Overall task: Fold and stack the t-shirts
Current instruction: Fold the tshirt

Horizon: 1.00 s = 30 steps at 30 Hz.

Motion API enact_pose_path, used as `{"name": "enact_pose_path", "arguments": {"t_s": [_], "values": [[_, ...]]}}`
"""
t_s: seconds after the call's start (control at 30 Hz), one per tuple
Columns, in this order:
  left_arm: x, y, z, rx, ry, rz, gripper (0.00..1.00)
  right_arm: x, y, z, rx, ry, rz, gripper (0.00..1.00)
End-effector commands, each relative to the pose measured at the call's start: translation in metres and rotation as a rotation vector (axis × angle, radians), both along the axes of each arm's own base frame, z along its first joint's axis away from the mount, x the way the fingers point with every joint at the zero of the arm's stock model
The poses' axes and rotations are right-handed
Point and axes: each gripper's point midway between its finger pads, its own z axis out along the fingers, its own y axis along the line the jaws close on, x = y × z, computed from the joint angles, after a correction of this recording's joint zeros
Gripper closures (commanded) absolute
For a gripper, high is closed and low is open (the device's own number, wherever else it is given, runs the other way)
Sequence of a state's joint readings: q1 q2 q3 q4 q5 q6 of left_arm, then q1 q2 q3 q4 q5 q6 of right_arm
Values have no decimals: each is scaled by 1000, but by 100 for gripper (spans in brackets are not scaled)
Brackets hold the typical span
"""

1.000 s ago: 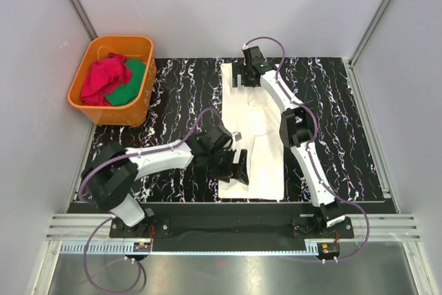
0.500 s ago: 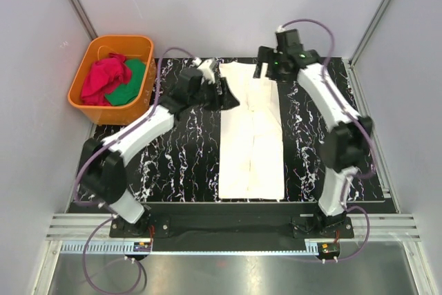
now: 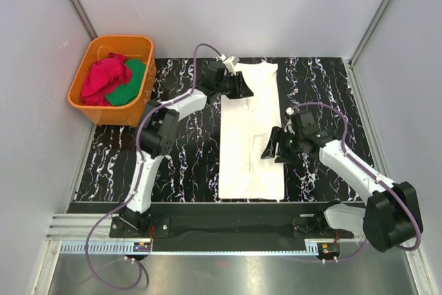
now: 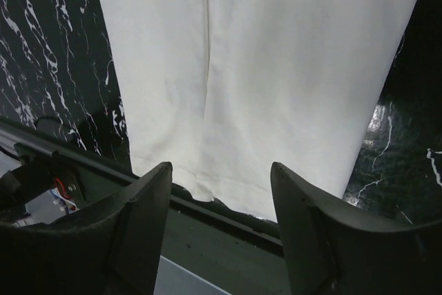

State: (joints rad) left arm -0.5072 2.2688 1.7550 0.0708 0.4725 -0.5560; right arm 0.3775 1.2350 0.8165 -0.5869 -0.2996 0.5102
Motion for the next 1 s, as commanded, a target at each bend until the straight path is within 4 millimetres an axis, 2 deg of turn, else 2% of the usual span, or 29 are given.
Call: {"name": "enact_pose_path", "arguments": {"t_s": [0.0, 0.03, 0.2, 0.23, 0.27, 0.37, 0.47, 0.63, 0.77, 0.97], "values": [[13, -27, 30, -143, -76, -77, 65, -3, 25, 16, 167, -77, 50, 34], [15, -30, 9, -140, -38, -81, 66, -7, 29, 14, 182, -66, 71, 34], [18, -39, -25, -195, 91, -54, 67, -24, 42, -7, 133, -6, 138, 31], [19, -39, -29, -199, 106, -45, 67, -24, 43, -10, 118, -3, 136, 32], [20, -39, -41, -195, 135, -31, 67, -27, 48, -12, 120, 3, 149, 32], [23, -44, -53, -222, 205, -22, 68, -29, 53, -21, 112, 38, 152, 38], [27, -45, -58, -248, 255, -5, 69, -34, 57, -29, 84, 57, 163, 42], [32, -37, -75, -274, 332, 38, 71, -56, 63, -50, 38, 124, 216, 44], [37, -32, -75, -296, 336, 48, 71, -67, 65, -64, -4, 163, 220, 58], [38, -35, -75, -334, 350, 39, 73, -71, 69, -68, -4, 168, 211, 56]]}}
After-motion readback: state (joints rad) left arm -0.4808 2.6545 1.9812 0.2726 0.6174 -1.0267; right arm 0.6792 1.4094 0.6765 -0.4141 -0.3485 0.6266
